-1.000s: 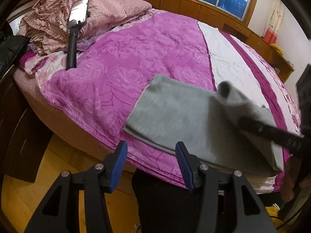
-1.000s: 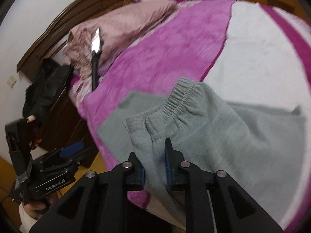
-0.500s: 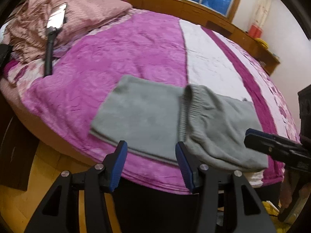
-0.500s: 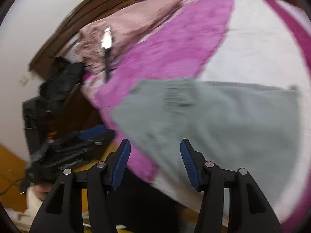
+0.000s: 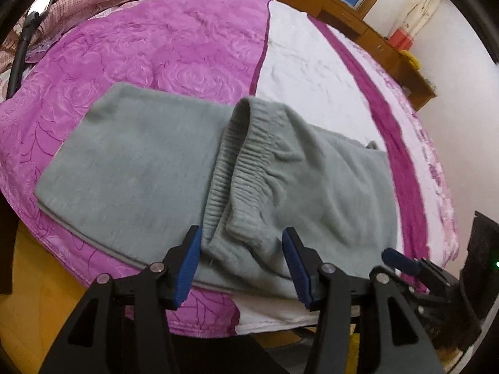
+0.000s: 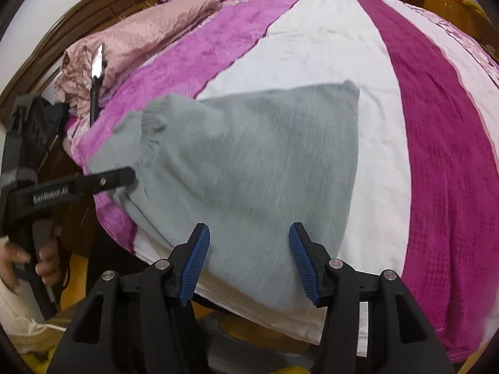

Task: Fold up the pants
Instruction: 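Grasp the waistband with the left tool and lift it off the pants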

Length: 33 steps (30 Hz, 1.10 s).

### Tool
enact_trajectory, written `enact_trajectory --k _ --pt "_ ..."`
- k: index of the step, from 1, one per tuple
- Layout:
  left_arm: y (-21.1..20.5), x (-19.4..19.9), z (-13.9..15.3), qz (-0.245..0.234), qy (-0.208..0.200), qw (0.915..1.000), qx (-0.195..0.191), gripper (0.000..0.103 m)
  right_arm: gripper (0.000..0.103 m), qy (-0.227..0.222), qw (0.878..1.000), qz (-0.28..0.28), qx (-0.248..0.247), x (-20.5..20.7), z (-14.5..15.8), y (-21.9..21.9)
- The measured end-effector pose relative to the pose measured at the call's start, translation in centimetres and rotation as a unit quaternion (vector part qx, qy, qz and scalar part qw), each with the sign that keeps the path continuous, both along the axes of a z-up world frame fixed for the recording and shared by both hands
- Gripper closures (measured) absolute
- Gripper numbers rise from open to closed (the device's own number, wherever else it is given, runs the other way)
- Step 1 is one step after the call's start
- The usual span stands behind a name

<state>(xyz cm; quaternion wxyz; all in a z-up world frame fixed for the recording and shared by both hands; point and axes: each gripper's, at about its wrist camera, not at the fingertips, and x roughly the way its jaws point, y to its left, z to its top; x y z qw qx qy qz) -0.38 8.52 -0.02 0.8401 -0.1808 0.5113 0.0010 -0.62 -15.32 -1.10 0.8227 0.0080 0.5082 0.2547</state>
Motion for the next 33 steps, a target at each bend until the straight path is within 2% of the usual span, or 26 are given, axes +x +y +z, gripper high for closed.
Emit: enact_trajectory --k 4,6,9,12,15,21,24,28,33 --pt "-0.1 0.0 -0.5 0.015 -0.006 0.9999 0.001 0.05 0.056 0.001 1.0 0.01 -0.012 -0.2 -1.0 0.5" --pt "-0.1 -0.2 -0.4 0.02 -0.014 0.9997 0.004 0.07 0.056 -0.004 1.0 0.012 -0.013 -0.4 -1.1 0.5" --pt "0.4 -0.6 -0.4 0.028 -0.023 0.9992 -0.015 0.076 0.056 -0.003 1.0 0.011 -0.002 -0.4 -1.0 0.0" --pt "0.6 -1.3 -0.3 0.032 -0.027 0.999 -0.017 0.077 0.056 -0.001 1.0 0.021 0.008 0.1 0.0 0.1" --pt "1.1 -2.1 -0.5 0.038 -0.032 0.9982 -0.033 0.076 0.056 -0.019 0.999 0.042 0.014 1.5 2.2 1.1" --pt "2.0 -2.7 -1.8 0.035 -0.028 0.9969 -0.064 0.074 0.055 -0.036 0.992 0.123 0.006 5.5 4.3 6.2" --pt "2.1 -2.8 -2.0 0.028 -0.032 0.9969 -0.066 0.073 0.053 -0.025 0.986 0.165 -0.018 7.7 4.0 9.7" --pt "2.7 -2.9 -2.4 0.029 -0.035 0.9949 -0.09 0.073 0.052 -0.012 0.974 0.221 -0.049 9.7 3.0 14.3" --pt "3.0 -2.7 -2.6 0.028 -0.032 0.9941 -0.1 0.073 0.052 0.011 0.957 0.269 -0.105 11.3 -0.2 18.4"
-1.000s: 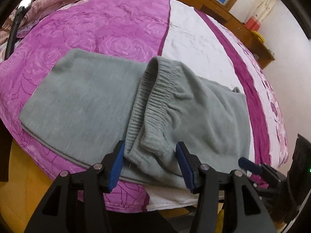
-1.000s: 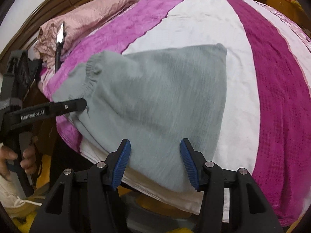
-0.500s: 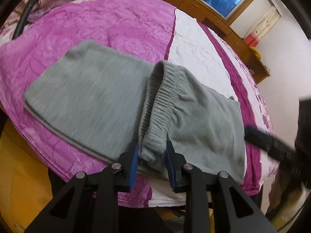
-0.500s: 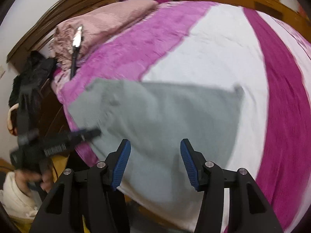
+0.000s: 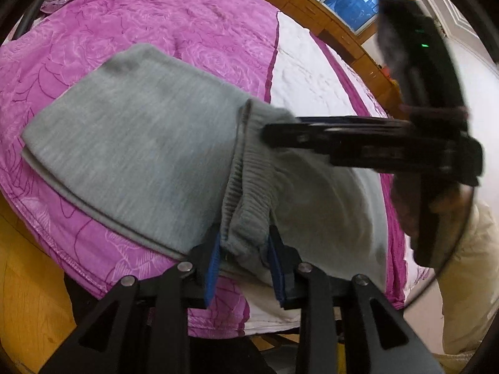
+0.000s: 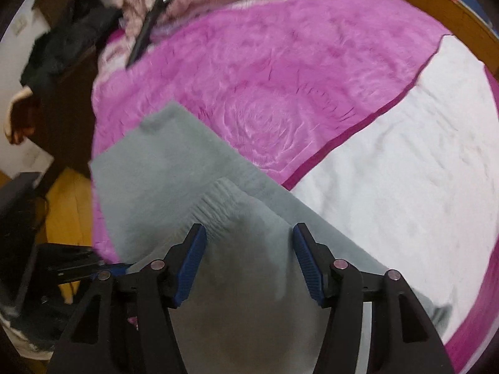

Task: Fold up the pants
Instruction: 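Grasp the waistband with the left tool and lift it off the pants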

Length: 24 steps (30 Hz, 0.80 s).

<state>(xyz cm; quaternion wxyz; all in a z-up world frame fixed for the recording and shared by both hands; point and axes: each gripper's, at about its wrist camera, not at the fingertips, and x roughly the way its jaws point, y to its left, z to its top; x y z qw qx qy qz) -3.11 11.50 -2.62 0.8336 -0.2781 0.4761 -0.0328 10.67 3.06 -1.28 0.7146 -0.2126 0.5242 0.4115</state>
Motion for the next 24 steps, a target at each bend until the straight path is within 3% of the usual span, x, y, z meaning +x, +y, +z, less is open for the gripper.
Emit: enact_trajectory --k 6,13,17,20,24 --pt "-0.1 0.2 -0.1 0.0 -0.006 1.0 0.0 0.074 0.049 0.022 0.999 -0.018 0.026 0.9 -1.3 -0.2" --pt "0.3 0.0 0.0 0.014 -0.004 0.9996 -0.024 0.074 0.053 0.003 0.999 -0.012 0.036 0.0 -0.9 -0.6" --pt "0.3 0.0 0.2 0.021 -0.012 0.9993 -0.028 0.074 0.063 -0.009 0.998 -0.021 0.051 -0.4 -0.8 -1.1" --pt "0.1 0.0 0.4 0.019 -0.014 0.9996 -0.017 0.08 0.08 -0.021 0.997 -0.041 0.062 -0.6 -0.6 -1.9" --pt "-0.5 -0.4 1.6 0.006 -0.037 0.9993 -0.002 0.084 0.092 0.0 0.99 -0.085 0.109 -0.3 -0.2 -3.6"
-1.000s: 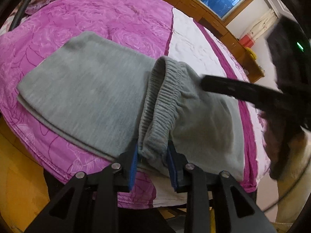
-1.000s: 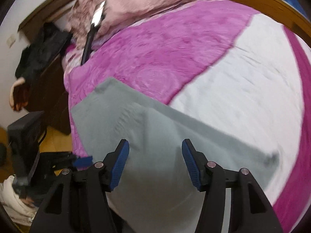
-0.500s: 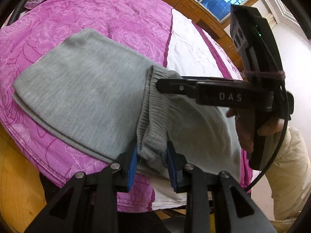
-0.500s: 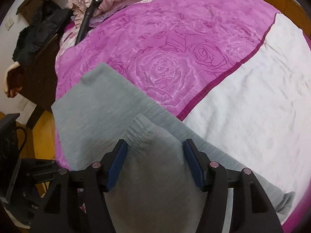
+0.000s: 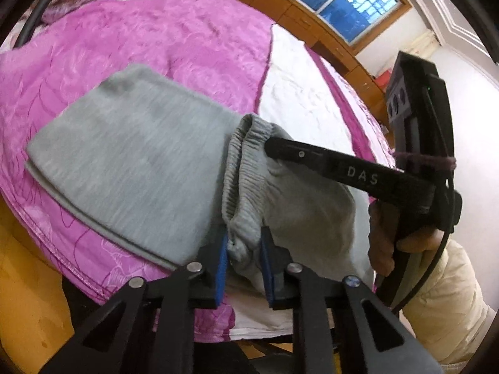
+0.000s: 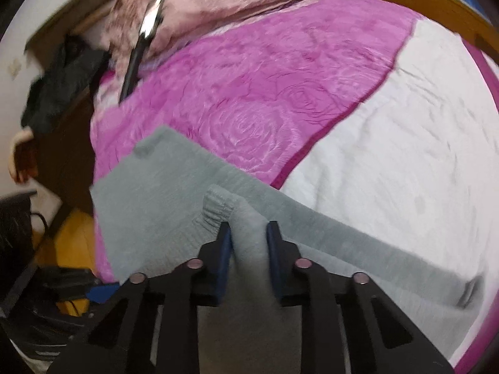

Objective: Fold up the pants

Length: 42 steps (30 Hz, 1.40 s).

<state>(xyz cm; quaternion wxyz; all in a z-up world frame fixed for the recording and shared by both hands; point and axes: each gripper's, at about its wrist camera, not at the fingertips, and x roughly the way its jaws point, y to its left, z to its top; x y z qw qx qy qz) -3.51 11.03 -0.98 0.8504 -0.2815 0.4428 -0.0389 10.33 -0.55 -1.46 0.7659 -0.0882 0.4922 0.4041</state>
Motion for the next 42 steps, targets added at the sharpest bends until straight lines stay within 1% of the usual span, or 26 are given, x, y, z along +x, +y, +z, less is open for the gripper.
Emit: enact_trajectory --k 4,7,11,14,19,23,25,27,28,29,30,32,34,35,37,38,40,42 --pt "-0.1 -0.6 1.6 -0.019 -0.027 0.9994 0.011 0.085 0.094 -0.01 0.999 -0.025 0.034 -0.7 1.6 -1.1" --pt "1.0 -1.0 3.4 -0.017 -0.055 0.9982 0.017 0.085 0.094 -0.018 0.998 -0.035 0.055 -1.0 3.5 -0.9" --pt "3.3 -1.2 5.4 -0.016 -0.075 0.9963 0.039 0.085 0.094 -0.034 0.996 -0.028 0.072 -1.1 5.9 1.2" --pt "5.4 -1.1 6.4 -0.013 -0.082 0.9951 0.053 0.085 0.094 -0.042 0.996 -0.019 0.074 -1.1 6.7 3.5" --pt "8.9 -0.9 5.7 0.011 -0.063 0.9959 0.064 0.084 0.094 -0.042 0.997 -0.009 0.069 -1.1 6.3 7.2" --pt "11.4 -0.2 4.0 0.026 -0.036 0.9962 0.074 0.084 0.094 -0.042 0.998 0.002 0.052 -1.1 5.0 10.3" --pt "12.3 -0.1 2.8 0.031 -0.021 0.9966 0.074 0.082 0.093 -0.043 0.998 0.009 0.04 -1.1 4.3 11.6" --pt "13.0 -0.2 1.5 0.046 0.004 0.995 0.089 0.072 0.09 -0.038 0.999 0.012 0.017 -1.0 3.1 12.8" --pt "13.2 -0.3 0.9 0.05 0.015 0.994 0.096 0.068 0.09 -0.028 1.0 0.01 0.003 -0.7 2.3 13.5" --pt "13.3 -0.7 0.6 0.053 0.017 0.9938 0.096 0.062 0.089 -0.016 1.0 0.006 -0.002 -0.4 1.7 13.6" --pt "13.4 -0.9 0.3 0.057 0.018 0.9938 0.094 0.059 0.088 -0.004 1.0 0.002 -0.001 -0.2 1.4 13.7" --pt "13.6 -1.4 0.2 0.06 0.018 0.9941 0.088 0.059 0.086 0.019 1.0 -0.004 0.016 0.1 1.4 13.1" --pt "13.6 -1.9 0.4 0.064 0.019 0.9937 0.09 0.059 0.086 0.026 0.999 -0.008 0.039 0.3 2.6 11.8" --pt "13.5 -2.3 0.8 0.065 0.018 0.9934 0.092 0.059 0.085 0.019 0.999 -0.015 0.048 0.4 3.4 11.0" --pt "13.1 -3.2 1.7 0.068 0.011 0.9925 0.101 0.059 0.082 -0.004 0.998 -0.026 0.066 0.5 5.3 8.8" --pt "13.0 -3.6 2.0 0.07 0.01 0.9917 0.107 0.059 0.078 -0.012 0.997 -0.03 0.07 0.7 5.9 8.0" --pt "12.6 -4.1 3.3 0.079 0.003 0.9896 0.121 0.06 0.077 -0.027 0.997 -0.041 0.063 0.9 6.7 6.4" --pt "12.1 -4.1 4.8 0.079 -0.017 0.9895 0.119 0.062 0.077 -0.034 0.997 -0.037 0.05 0.9 6.7 5.2"
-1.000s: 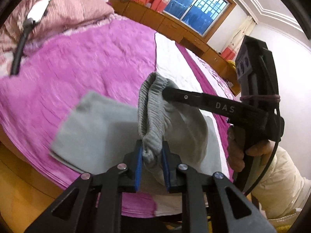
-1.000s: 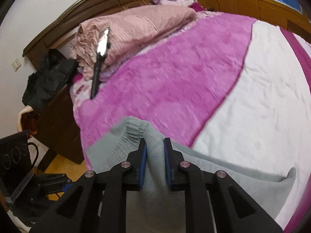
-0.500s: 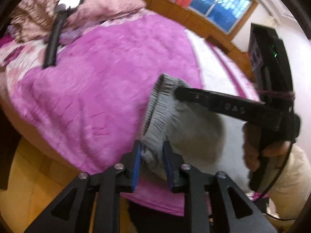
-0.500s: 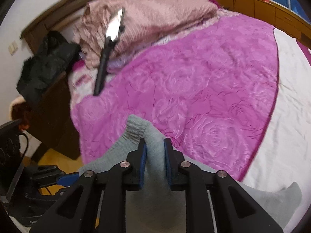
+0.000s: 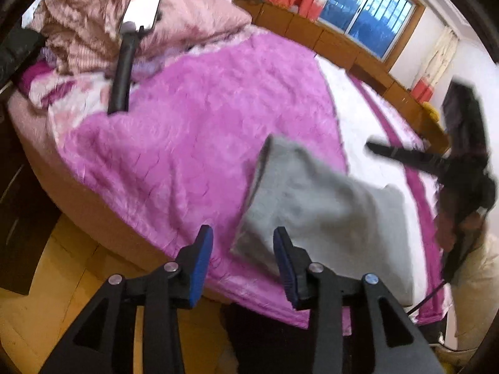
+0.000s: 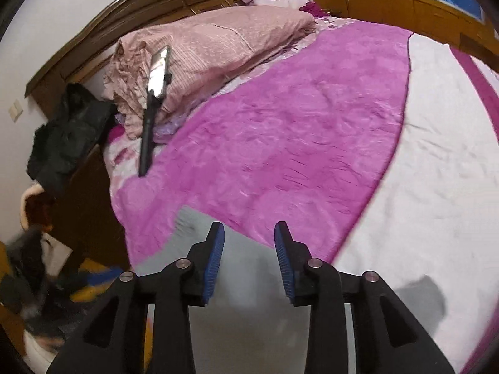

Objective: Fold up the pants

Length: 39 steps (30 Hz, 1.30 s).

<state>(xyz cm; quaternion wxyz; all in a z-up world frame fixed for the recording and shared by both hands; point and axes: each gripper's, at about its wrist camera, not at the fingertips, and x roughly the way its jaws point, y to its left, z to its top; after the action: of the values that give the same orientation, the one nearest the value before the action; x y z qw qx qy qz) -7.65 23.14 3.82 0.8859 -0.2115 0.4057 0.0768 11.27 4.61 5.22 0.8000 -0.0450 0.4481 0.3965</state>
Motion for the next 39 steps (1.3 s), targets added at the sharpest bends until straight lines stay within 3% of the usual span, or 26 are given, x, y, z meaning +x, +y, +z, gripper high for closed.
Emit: enact_trajectory --k 4,7,9,11,14,17,20,26,29,32,34,37,39 --pt "-2.4 1.9 1.8 -0.047 -0.042 0.998 -0.01 0.062 0.078 0.019 0.999 0.031 -0.015 -0.3 -1.7 -0.1" --pt "-4.5 4.9 0.6 -0.083 -0.041 0.9956 -0.016 0.069 0.082 0.056 0.996 0.071 -0.001 -0.8 -3.2 1.2" --pt "-4.9 6.6 -0.9 -0.083 -0.015 0.9963 -0.016 0.078 0.082 0.073 0.994 0.085 -0.01 -1.0 -4.5 2.8" --pt "-4.6 7.2 -3.0 -0.059 0.031 0.9977 -0.008 0.08 0.082 0.075 0.994 0.079 -0.03 -0.8 -5.7 4.0" --pt "-2.9 5.6 -5.1 -0.029 0.062 0.9973 -0.029 0.099 0.083 0.079 0.994 0.054 -0.043 0.3 -7.5 5.0" --pt "-2.0 4.0 -5.3 -0.023 0.064 0.9968 -0.042 0.1 0.084 0.067 0.997 0.033 -0.034 1.3 -7.7 5.8" --pt "-2.7 3.3 -4.3 -0.021 0.067 0.9972 -0.025 0.1 0.084 0.064 0.998 0.011 -0.018 1.8 -7.4 5.5" --pt "-4.3 3.7 -0.2 -0.044 0.002 0.9989 -0.017 0.093 0.084 0.066 0.997 -0.021 0.041 1.0 -4.4 0.2" --pt "-5.0 5.2 -0.4 -0.056 -0.001 0.9984 -0.008 0.089 0.084 0.065 0.998 -0.002 0.019 0.1 -3.9 -1.1" --pt "-4.4 6.5 -2.8 -0.038 0.035 0.9986 -0.003 0.089 0.084 0.055 0.997 0.022 -0.046 -0.9 -5.4 0.0" --pt "-3.6 6.5 -4.5 -0.02 0.064 0.9977 0.012 0.098 0.084 0.053 0.994 0.011 -0.09 -0.6 -7.4 0.7" --pt "-2.1 5.6 -5.1 -0.014 0.057 0.998 -0.024 0.1 0.088 0.04 0.997 -0.011 -0.064 0.6 -8.3 0.5" --pt "-2.2 5.0 -4.6 -0.013 0.056 0.998 -0.027 0.1 0.091 0.029 0.997 -0.036 -0.059 1.4 -7.8 0.0"
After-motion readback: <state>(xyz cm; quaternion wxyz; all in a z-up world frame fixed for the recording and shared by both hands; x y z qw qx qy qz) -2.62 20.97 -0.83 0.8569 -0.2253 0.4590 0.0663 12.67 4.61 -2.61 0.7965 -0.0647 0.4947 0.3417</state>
